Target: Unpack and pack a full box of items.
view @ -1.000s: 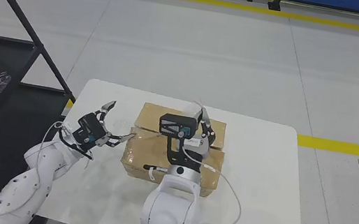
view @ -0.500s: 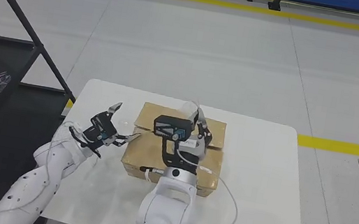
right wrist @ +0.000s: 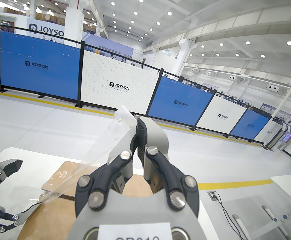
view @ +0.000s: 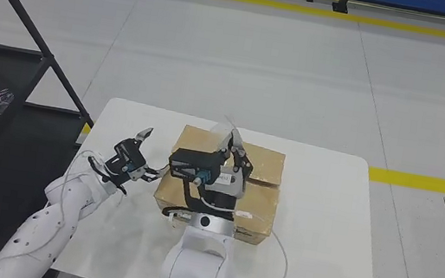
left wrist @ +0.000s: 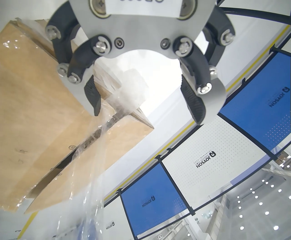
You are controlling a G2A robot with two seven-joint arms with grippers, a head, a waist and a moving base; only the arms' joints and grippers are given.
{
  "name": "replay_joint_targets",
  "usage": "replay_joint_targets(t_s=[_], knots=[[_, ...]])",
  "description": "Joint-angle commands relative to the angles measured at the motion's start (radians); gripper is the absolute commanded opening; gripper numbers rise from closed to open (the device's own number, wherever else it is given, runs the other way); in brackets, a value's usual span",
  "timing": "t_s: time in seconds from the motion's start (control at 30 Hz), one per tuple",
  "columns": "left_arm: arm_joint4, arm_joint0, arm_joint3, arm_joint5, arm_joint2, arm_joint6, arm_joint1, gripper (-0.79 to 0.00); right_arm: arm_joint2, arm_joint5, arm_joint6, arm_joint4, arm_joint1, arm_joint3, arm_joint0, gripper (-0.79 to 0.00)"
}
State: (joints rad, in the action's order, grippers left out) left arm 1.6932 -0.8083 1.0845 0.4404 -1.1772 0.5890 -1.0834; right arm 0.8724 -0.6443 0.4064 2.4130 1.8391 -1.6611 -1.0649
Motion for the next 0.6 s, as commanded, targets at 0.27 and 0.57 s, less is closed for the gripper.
replay_joint_targets(t_s=[0.27, 0.57], knots=[[-0.017, -0.031, 0.033, -0.021, -0.047, 0.079, 0.011, 0.0, -0.009, 0.006, 0.031, 0.014, 0.003, 0.009, 0.014, -0.785], [-0.033, -0.083, 0.089, -0.033, -0.121, 0.082, 0.03, 0.0, -0.005, 0.012, 0.043, 0.015, 0.006, -0.006, 0.031, -0.785]])
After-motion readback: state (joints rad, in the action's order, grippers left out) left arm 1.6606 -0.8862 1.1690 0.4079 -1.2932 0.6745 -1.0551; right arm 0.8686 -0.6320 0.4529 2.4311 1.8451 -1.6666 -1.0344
